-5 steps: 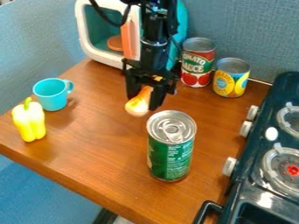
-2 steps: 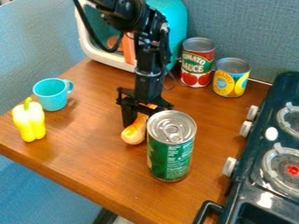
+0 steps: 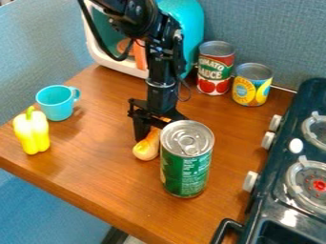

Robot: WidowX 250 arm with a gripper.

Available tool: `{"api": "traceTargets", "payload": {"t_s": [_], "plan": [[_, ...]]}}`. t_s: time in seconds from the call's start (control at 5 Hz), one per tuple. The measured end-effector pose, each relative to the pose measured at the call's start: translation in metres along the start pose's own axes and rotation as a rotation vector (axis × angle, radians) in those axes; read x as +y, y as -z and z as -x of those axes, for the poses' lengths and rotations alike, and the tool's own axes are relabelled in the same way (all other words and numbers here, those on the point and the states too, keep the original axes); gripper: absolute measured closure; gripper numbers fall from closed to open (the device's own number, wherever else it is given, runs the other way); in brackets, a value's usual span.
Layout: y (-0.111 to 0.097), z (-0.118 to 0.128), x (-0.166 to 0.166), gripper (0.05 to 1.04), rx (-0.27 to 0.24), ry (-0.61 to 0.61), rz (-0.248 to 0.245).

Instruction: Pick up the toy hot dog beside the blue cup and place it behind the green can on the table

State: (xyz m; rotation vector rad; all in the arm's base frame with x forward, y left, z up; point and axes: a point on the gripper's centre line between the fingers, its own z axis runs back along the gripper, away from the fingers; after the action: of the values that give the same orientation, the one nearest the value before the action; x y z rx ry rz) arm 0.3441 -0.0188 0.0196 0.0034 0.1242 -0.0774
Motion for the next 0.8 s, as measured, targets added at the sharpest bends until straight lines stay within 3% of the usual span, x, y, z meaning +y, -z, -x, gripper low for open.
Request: {"api": "traceTargets", "payload": {"t_s": [0.2, 0.4, 0.6, 0.8], "plan": [[-0.002, 0.001, -0.002, 0.082, 0.012, -0.021, 0.016], [-0.015, -0.004, -0.003, 0.075, -0.022, -0.079, 0.059], [-0.043, -0.015, 0.006, 0.08, -0.09, -0.146, 0.083], [-0.065, -0.021, 0.01, 0.083, -0.18, -0.14, 0.068]]}}
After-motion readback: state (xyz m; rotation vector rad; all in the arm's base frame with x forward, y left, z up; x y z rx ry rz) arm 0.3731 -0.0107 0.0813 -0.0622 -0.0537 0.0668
